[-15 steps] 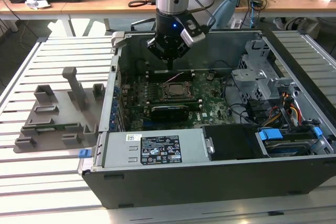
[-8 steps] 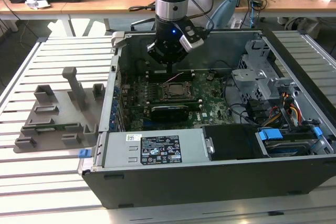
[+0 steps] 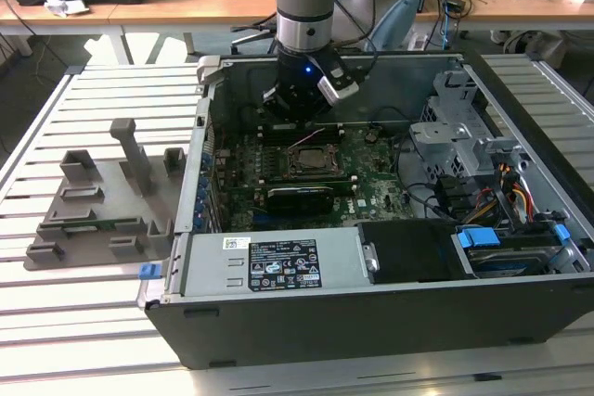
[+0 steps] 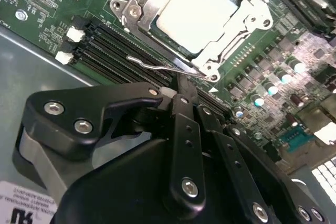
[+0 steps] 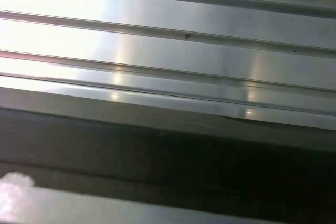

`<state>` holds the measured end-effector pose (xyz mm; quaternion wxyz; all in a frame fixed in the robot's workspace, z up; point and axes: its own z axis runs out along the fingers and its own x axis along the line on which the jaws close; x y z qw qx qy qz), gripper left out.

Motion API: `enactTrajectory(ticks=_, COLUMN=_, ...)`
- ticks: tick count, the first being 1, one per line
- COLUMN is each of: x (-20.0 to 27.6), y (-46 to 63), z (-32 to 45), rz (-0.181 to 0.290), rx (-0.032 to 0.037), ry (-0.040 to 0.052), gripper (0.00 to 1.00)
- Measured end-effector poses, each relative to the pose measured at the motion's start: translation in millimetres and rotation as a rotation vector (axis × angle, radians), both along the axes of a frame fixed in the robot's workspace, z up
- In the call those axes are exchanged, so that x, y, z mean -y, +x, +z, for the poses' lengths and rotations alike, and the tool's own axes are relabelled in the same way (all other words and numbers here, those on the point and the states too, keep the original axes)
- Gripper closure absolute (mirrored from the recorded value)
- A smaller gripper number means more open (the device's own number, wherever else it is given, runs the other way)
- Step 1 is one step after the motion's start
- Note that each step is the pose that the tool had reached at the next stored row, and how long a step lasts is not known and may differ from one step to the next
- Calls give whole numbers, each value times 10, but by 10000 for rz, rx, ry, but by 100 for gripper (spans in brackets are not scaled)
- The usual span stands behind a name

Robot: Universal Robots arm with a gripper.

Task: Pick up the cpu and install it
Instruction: 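Install the first cpu locking lever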

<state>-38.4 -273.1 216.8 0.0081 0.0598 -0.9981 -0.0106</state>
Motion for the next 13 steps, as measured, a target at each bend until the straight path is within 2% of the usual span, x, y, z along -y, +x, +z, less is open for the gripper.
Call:
enactTrajectory(ticks=9, x=-3, y=109, z=-90, rz=-1, rx=-91, ry=27, gripper=89)
enactTrajectory(ticks=13, x=-5, y=79, z=-93, rz=10, rx=-90, ry=55, gripper=89)
